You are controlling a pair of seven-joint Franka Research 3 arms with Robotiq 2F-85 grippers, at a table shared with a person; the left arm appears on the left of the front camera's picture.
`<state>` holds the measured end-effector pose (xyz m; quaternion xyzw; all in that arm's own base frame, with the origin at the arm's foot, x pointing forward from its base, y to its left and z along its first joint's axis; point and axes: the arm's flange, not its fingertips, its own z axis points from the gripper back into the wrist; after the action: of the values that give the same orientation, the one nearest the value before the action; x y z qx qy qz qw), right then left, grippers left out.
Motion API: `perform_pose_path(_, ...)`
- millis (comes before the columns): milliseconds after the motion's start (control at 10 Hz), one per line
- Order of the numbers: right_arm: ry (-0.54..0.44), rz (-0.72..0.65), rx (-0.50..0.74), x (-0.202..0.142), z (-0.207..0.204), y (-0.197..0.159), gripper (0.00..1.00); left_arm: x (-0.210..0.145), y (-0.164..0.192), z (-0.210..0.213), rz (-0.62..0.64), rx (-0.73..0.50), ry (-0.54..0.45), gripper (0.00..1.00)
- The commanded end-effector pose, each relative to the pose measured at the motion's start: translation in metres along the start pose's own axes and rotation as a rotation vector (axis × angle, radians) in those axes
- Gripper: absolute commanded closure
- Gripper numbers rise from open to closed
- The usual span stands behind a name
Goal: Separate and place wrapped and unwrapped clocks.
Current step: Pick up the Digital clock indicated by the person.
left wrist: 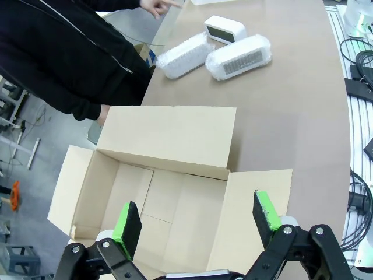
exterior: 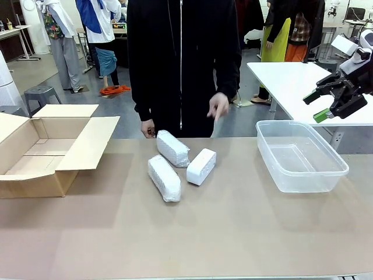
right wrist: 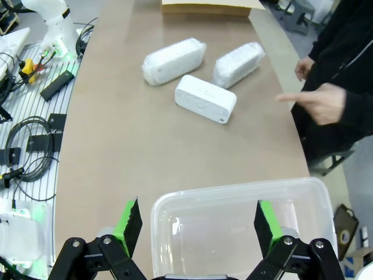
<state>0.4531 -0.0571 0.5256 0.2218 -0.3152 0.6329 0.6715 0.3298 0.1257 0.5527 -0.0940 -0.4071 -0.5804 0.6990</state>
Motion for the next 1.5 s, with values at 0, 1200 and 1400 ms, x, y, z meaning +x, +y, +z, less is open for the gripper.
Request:
perform_pose_path(0,-0.03,0.001,-0.003,-0.0001,-0.0027,-0.0001,0.0,-0.0021,0.0025,0.0004,-0.022,0.0,-0.022,0.0)
perform_pose_path(1200,-0.03,0.001,-0.003,-0.0001,-0.0027,-0.0001,0.0,-0.0021,0.0025,0.0004,-0.022,0.0,-0.022,0.0)
perform_pose_path(1400,-0.03,0.001,-0.003,-0.0001,-0.0027,-0.0001,0.0,-0.0021,0.0025,0.0004,-0.022,0.0,-0.022,0.0)
